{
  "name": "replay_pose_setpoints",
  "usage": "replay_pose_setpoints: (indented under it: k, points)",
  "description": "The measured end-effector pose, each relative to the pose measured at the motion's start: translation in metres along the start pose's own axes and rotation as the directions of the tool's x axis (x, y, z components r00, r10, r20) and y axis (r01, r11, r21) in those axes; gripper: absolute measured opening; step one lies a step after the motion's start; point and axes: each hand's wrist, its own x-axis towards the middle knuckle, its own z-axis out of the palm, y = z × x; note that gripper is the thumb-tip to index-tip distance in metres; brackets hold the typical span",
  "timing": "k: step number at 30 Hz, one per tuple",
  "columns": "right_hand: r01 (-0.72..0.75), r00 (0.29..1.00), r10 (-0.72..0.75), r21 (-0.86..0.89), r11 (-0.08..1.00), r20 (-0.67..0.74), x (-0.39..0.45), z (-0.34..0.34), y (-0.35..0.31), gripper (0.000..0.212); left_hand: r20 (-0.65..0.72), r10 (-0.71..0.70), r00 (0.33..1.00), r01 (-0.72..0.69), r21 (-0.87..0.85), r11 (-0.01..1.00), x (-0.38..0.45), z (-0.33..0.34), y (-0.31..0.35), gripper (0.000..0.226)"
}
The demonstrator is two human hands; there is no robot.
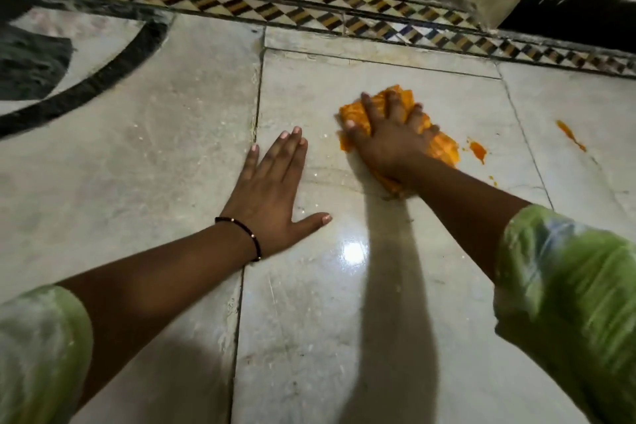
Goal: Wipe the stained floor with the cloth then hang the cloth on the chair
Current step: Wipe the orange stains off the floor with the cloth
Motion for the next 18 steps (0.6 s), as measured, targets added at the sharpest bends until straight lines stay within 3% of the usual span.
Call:
replay_pose_setpoints:
  k: [6,10,13,16,18]
  points:
    - [0.425,0.9,-0.435,-0.186,0.886,-0.016,-0.076,0.015,0.014,0.064,0.014,-0.042,0.999,0.042,-0.001,0.999,-0.001,-0.002,0.0,0.111]
    - [0.549,0.828,-0.559,-0.24,0.8,0.03,-0.107,0.01,0.082,0.065,0.034,-0.037,0.999,0.038,-0.008,0.999,-0.003,-0.002,0.0,0.109]
    - [0.465,0.878,-0.478,-0.227,0.856,-0.002,-0.082,0.003,0.102,0.065,0.029,-0.034,0.999,0.035,-0.017,0.999,-0.004,-0.002,0.001,0.108]
    - [0.183,0.97,-0.2,-0.131,0.974,-0.136,-0.043,0.006,0.073,0.064,0.038,-0.04,0.998,0.041,-0.016,0.999,-0.003,-0.002,0.0,0.107]
    - [0.033,0.987,-0.044,-0.076,0.997,-0.156,-0.026,0.009,0.04,0.062,0.056,-0.042,0.998,0.042,0.008,0.999,-0.001,-0.001,0.0,0.106]
